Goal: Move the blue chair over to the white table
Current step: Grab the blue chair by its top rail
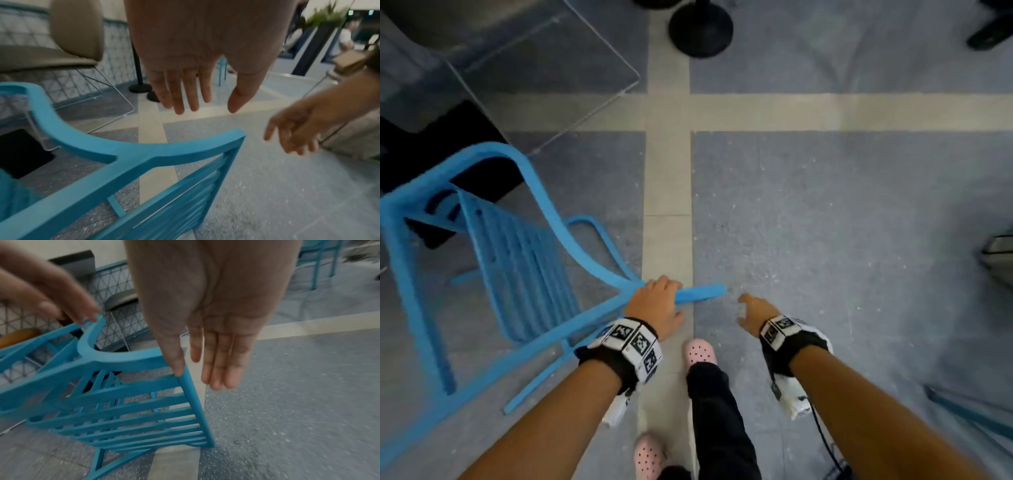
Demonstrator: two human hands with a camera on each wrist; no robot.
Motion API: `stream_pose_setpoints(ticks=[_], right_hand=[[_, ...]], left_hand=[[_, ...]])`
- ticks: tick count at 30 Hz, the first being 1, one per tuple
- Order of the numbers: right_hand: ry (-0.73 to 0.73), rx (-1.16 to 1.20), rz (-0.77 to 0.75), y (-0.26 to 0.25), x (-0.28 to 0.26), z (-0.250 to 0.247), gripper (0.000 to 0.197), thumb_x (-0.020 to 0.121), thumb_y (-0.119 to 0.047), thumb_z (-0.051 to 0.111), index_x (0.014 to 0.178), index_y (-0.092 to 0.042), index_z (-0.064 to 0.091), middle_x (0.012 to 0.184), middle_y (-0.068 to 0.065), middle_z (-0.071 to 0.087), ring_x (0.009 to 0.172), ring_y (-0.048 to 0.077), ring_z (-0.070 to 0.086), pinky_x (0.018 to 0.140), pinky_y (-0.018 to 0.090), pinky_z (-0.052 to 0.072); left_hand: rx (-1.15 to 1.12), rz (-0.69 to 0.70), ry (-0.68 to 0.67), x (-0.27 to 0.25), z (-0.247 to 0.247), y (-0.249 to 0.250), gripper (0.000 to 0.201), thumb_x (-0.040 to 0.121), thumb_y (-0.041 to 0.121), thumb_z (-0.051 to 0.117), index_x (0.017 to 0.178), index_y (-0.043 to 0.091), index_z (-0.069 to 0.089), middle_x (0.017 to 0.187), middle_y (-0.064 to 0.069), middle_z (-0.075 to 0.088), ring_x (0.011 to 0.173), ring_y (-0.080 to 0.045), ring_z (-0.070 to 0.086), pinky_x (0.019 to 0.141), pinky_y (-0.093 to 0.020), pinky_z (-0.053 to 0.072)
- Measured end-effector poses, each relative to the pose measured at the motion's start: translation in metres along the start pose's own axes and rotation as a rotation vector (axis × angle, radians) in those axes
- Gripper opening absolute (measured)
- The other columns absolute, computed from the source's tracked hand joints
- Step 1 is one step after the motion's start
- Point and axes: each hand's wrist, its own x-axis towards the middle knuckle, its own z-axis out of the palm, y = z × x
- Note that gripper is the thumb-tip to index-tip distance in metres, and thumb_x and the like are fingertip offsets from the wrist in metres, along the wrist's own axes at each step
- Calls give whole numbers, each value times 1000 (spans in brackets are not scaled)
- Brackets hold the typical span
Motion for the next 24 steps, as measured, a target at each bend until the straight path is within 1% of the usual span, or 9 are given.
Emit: stream_pose_setpoints(ticks=[2,4,6,8,11,13,18,22,24], right_hand=[[14,58,-7,-4,36,2,57,89,-14,56,139,-9,29,137,21,48,123,34,51,104,41,43],[12,102,-44,-13,61,0,62,87,-10,58,141,-9,27,139,22,45,123,35,50,104,42,42],[-24,94,-89,-16,83,6,60,86,-9,60,139,-10,33,138,20,45,123,36,50,105,41,40],[-60,45,-140,-13,96,11,51,86,-13,62,133,-12,43,134,20,47,120,35,53,103,40,42],[-54,31,-186,-7,105,15,38,88,-14,58,125,-9,51,131,18,50,116,33,55,99,39,42],[-57,25,-211,-7,103,13,34,90,-13,56,123,-8,52,131,17,51,116,32,55,98,38,42],[-56,7,-301,-20,78,8,32,90,-11,55,122,-7,53,128,17,55,114,31,56,96,36,43],[-73,46,-449,-51,33,4,30,84,-7,62,113,-2,56,116,19,60,105,32,59,87,36,45],[-92,38,-497,-74,9,6,30,81,-4,63,110,-1,56,114,19,62,103,33,60,81,31,43]], left_hand=[[35,1,-9,42,12,5,54,84,30,57,131,14,36,134,-8,44,124,-27,42,104,-40,35],[101,19,-106,76,23,10,58,83,33,60,132,14,35,134,-8,45,124,-28,43,104,-42,35],[147,30,-261,100,38,17,56,83,34,60,130,14,37,133,-9,48,121,-30,47,100,-42,39],[156,32,-347,114,52,21,49,85,31,58,126,11,41,130,-11,50,115,-33,53,94,-43,45],[116,43,-258,121,64,24,35,86,22,56,119,13,47,120,-13,59,107,-34,59,85,-41,50],[114,43,-224,119,67,26,32,86,19,56,117,14,49,115,-13,64,104,-34,61,83,-40,51],[36,-17,-202,97,54,23,29,84,20,57,113,16,54,114,-12,65,103,-33,61,82,-37,50],[-30,-55,-138,36,12,7,25,81,21,57,106,20,58,110,-12,67,102,-34,61,82,-36,50],[-30,-74,-111,-7,-14,-6,20,80,21,58,99,19,60,106,-12,68,100,-35,61,79,-36,49]])
